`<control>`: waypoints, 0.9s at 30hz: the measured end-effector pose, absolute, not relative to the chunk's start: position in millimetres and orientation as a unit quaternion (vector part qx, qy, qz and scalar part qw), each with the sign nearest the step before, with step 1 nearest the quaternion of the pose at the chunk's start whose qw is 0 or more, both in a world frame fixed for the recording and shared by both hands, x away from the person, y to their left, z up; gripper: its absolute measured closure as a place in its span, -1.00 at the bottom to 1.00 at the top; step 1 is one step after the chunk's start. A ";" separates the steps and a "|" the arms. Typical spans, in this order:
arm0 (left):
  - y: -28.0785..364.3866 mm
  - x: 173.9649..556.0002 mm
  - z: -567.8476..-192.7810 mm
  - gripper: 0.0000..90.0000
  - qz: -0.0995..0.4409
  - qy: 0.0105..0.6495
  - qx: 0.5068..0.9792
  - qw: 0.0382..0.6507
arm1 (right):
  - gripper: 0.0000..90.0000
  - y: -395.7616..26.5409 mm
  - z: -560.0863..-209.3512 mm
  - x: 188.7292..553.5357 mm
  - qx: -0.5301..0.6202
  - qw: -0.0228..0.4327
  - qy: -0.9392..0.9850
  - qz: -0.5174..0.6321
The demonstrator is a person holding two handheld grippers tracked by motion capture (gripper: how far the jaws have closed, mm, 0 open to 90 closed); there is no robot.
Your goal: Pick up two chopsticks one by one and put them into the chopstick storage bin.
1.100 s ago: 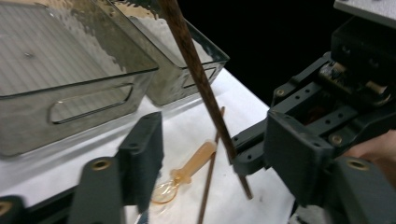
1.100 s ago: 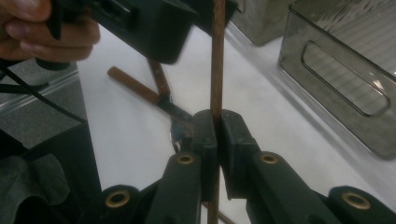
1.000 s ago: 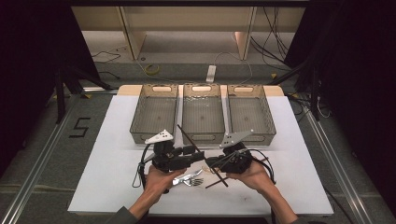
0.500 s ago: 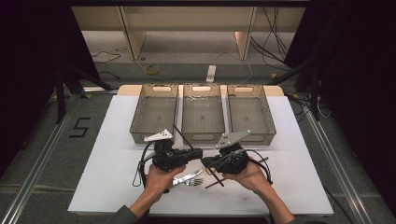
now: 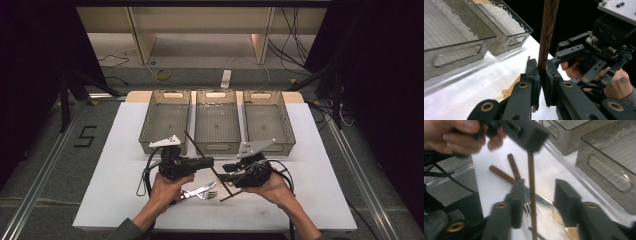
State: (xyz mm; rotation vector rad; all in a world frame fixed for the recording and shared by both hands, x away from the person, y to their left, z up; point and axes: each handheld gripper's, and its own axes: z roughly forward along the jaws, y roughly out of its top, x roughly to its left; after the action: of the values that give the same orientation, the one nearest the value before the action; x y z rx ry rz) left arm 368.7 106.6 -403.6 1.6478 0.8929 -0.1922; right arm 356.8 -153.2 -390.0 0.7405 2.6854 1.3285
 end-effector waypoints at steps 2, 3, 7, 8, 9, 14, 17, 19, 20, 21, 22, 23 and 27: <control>112.7 372.7 -400.1 0.87 -0.083 0.391 0.707 0.584 | 0.12 -159.0 -389.2 357.6 0.246 0.033 0.870 0.427; 116.3 375.0 -398.1 0.87 -0.084 0.396 0.707 0.581 | 0.06 -162.0 -389.5 358.3 0.249 0.035 0.868 0.427; 131.4 381.9 -386.9 0.87 -0.078 0.404 0.715 0.565 | -0.09 -174.0 -393.3 356.9 0.261 0.039 0.861 0.435; 135.6 383.7 -383.5 0.87 -0.079 0.404 0.716 0.564 | -0.15 -176.7 -394.8 356.1 0.268 0.043 0.859 0.434; 139.0 385.3 -380.1 0.87 -0.078 0.407 0.714 0.564 | -0.20 -179.5 -396.4 355.1 0.273 0.044 0.858 0.432; 155.8 394.6 -366.8 0.87 -0.065 0.413 0.722 0.551 | -0.30 -195.1 -402.7 351.6 0.293 0.064 0.849 0.436; 163.6 403.5 -361.5 0.87 -0.058 0.422 0.728 0.537 | -0.35 -201.8 -406.9 351.9 0.299 0.060 0.850 0.430; 168.2 410.0 -356.7 0.87 -0.051 0.429 0.730 0.530 | -0.36 -205.5 -410.8 351.9 0.304 0.061 0.850 0.426; 170.5 413.0 -353.5 0.87 -0.047 0.431 0.730 0.528 | -0.37 -207.2 -412.4 351.4 0.307 0.058 0.850 0.423; 172.7 416.2 -350.0 0.87 -0.044 0.433 0.730 0.527 | -0.38 -208.8 -414.1 351.3 0.307 0.059 0.851 0.422; 174.8 419.3 -346.2 0.87 -0.041 0.434 0.731 0.524 | -0.38 -210.4 -415.0 350.6 0.310 0.058 0.851 0.420; 176.7 422.2 -342.4 0.87 -0.036 0.436 0.732 0.522 | -0.38 -212.0 -415.7 349.9 0.312 0.058 0.851 0.419; 184.8 435.0 -328.1 0.87 -0.016 0.447 0.734 0.512 | -0.39 -218.5 -416.6 347.3 0.317 0.060 0.848 0.420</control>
State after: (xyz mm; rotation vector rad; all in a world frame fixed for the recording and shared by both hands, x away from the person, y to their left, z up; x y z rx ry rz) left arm 435.0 184.8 -328.1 1.7650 1.0747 -0.0391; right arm 347.3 -218.5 -416.6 0.9599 2.5685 1.2710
